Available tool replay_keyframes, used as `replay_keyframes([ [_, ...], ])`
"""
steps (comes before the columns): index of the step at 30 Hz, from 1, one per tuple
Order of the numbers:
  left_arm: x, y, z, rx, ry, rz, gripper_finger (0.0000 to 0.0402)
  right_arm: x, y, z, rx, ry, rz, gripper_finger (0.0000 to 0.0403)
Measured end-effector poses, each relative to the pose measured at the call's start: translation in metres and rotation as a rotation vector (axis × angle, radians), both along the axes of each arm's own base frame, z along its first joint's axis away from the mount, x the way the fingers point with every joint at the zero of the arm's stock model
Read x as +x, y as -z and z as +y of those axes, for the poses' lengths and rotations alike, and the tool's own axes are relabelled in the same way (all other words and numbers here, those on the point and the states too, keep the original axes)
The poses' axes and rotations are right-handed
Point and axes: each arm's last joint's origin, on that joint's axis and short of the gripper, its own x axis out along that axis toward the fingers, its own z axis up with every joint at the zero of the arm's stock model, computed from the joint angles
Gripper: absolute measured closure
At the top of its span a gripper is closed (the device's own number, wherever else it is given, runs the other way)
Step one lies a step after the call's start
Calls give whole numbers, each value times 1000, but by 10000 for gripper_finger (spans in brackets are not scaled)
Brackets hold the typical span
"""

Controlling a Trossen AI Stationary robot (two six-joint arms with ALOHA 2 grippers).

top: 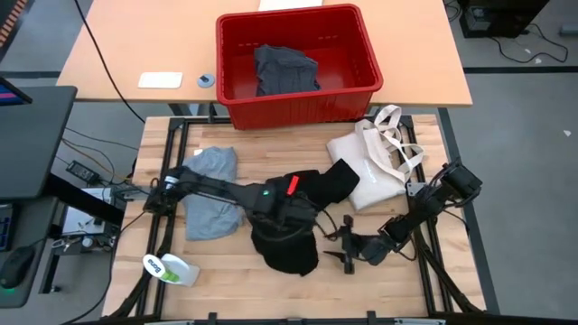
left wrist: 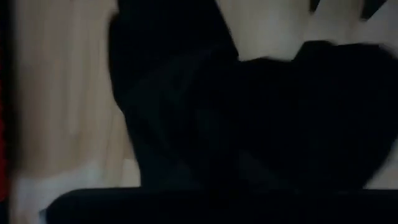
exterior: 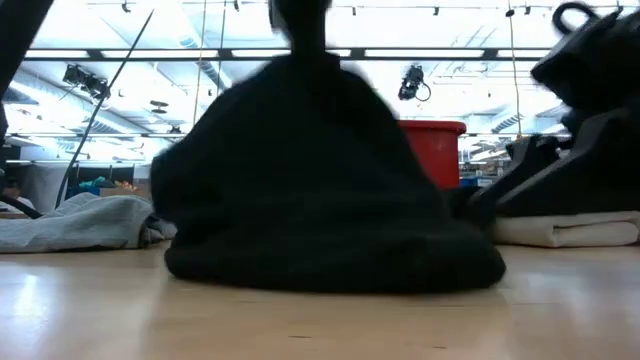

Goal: Fold Laundry from Bin
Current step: Fold the black shirt

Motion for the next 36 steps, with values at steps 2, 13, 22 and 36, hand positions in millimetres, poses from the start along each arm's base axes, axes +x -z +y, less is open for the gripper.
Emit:
replay_keyframes([
  [2,-11,-23,-11,28,1,-61,382,-2,-5,5,-33,-20,-29,171],
  [13,-61,-58,-69,170,-4,-195,383,-20,-24,27,-217,-49,-144,171],
  [22,-86,-65,-113,412,61,-395,377,2,-18,7,-95,-85,-112,143],
  [36,-117,-82,-152,869,55,-788,370,6,-27,7,-67,-96,-198,106],
])
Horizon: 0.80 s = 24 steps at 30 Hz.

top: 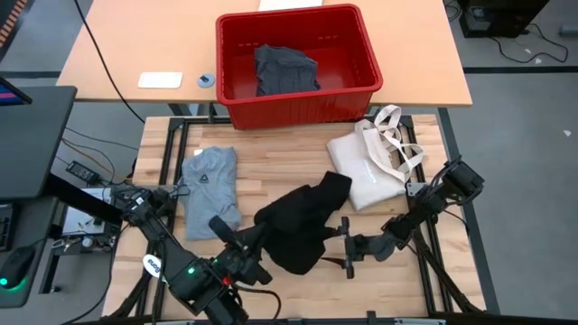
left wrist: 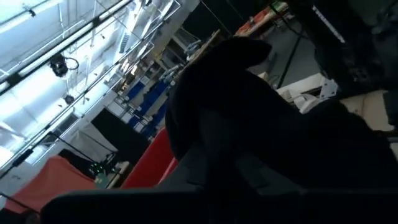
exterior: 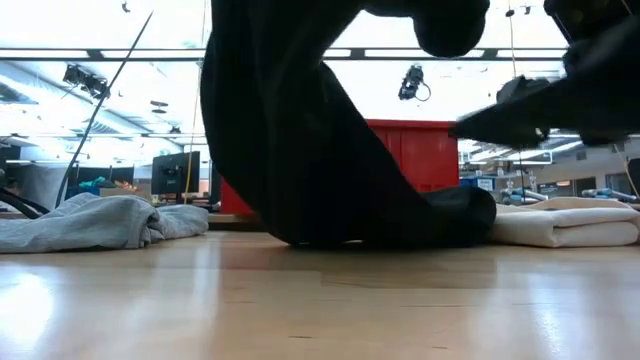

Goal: Fold Laundry from Bin
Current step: Fold the black shirt

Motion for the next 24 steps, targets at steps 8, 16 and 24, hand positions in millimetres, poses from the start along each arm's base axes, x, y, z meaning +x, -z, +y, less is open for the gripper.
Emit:
replay_keyframes([
  [8,21,-3,13,-46,-63,-57,375,29,-35,-8,-35,-111,-244,107],
  [16,33,-10,7,20,-74,13,376,32,-77,3,-139,-346,-558,107],
  [24,35,-15,-1,-9,-62,-16,376,26,-76,12,-105,-288,-535,116],
])
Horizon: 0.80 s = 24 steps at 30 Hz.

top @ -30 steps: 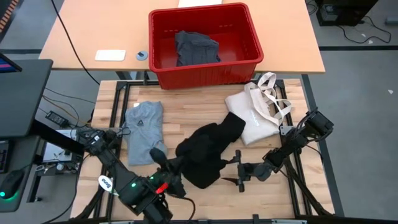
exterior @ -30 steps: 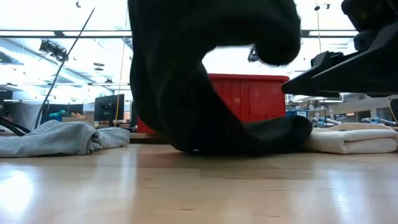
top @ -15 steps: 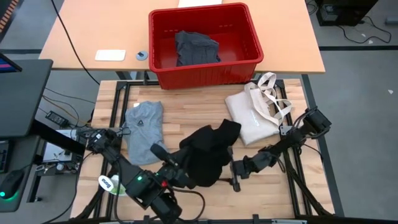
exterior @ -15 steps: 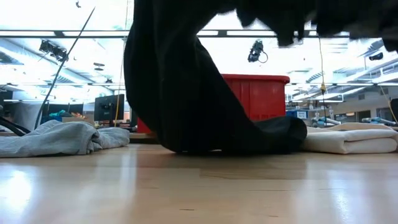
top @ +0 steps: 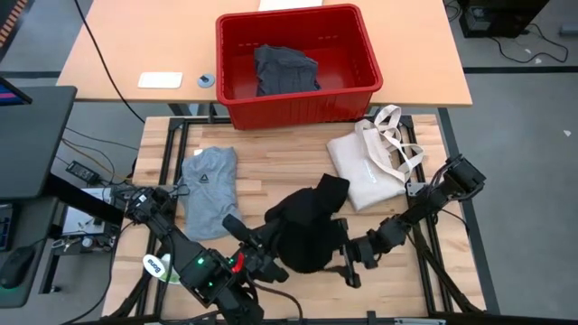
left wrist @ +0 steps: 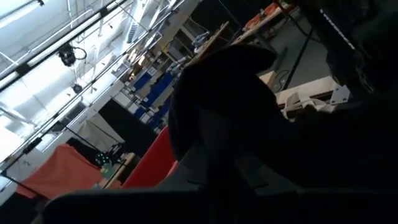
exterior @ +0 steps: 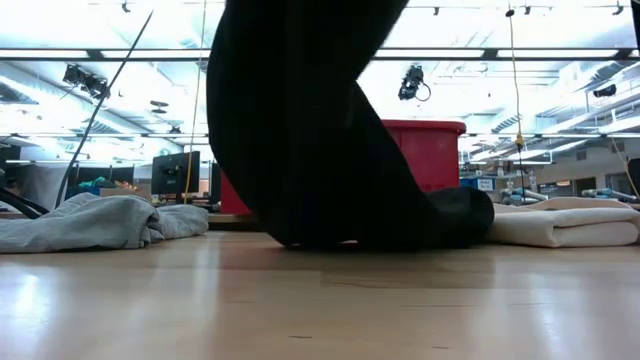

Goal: Fold Laundry from Bin
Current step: Fold the black shirt

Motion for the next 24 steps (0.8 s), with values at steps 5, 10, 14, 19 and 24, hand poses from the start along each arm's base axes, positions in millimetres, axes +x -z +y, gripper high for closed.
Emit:
replay_keyframes([
  [5,5,-2,4,-26,-16,-31,376,1,-6,-5,79,141,-25,159],
  [10,3,-2,0,-41,-4,-44,368,0,-7,-4,38,230,-22,302],
  [14,-1,0,-9,-135,97,-19,346,-11,4,5,-140,389,56,383],
  [19,-7,12,-17,-412,276,94,328,-39,9,30,-310,543,156,373],
  [24,-3,40,-11,-709,254,232,326,-69,20,59,-313,366,219,391],
])
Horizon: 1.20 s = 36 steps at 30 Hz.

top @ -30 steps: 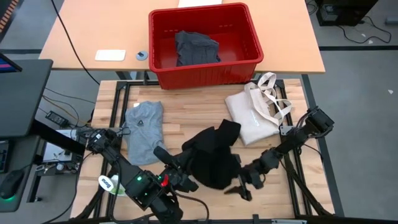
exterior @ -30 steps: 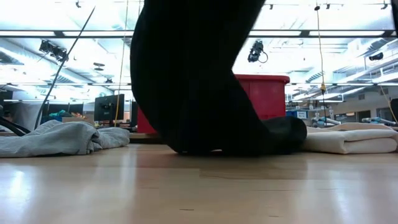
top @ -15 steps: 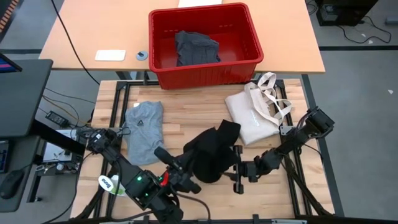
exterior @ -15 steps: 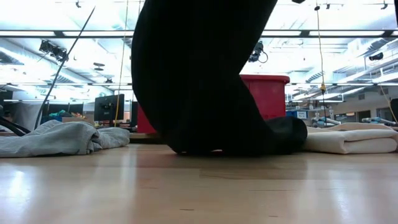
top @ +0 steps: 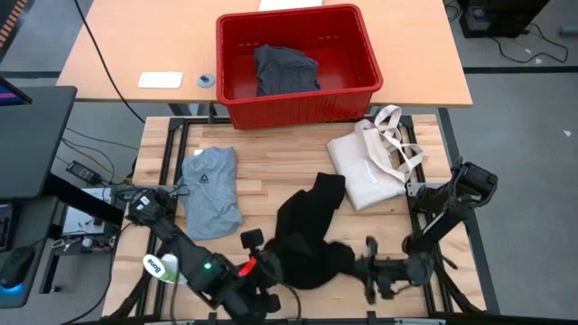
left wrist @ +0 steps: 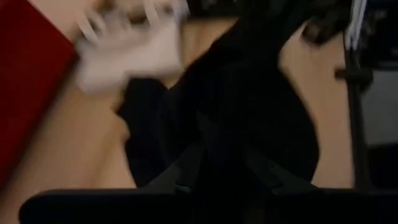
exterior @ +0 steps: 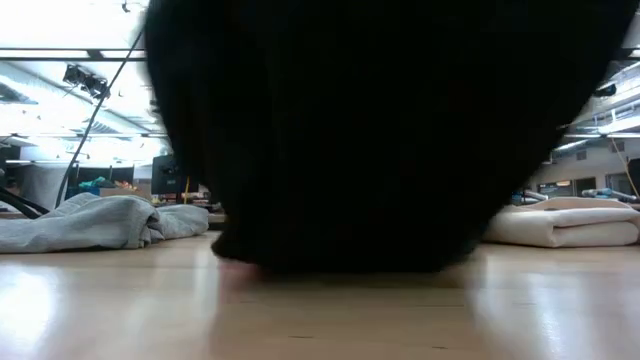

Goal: Fold Laundry from Bin
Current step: Fold the black shirt

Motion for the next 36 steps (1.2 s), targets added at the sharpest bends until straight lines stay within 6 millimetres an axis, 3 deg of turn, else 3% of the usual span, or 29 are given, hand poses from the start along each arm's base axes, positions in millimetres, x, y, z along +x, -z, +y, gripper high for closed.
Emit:
replay_keyframes([
  [3,2,21,-2,-109,-14,92,325,-12,14,13,119,-211,118,391],
  [7,3,43,-5,-219,2,202,325,-20,32,21,347,-514,406,383],
  [10,4,54,-6,-243,-11,217,324,-24,40,22,479,-599,594,380],
  [17,14,53,2,-190,-82,96,270,-25,52,16,551,-526,760,377],
  [23,55,57,17,-272,45,77,206,-23,55,13,578,-509,820,377],
  [30,95,59,67,-381,156,121,179,-22,55,12,594,-486,828,355],
  [36,118,84,99,-582,235,239,163,-25,63,7,660,-381,932,300],
])
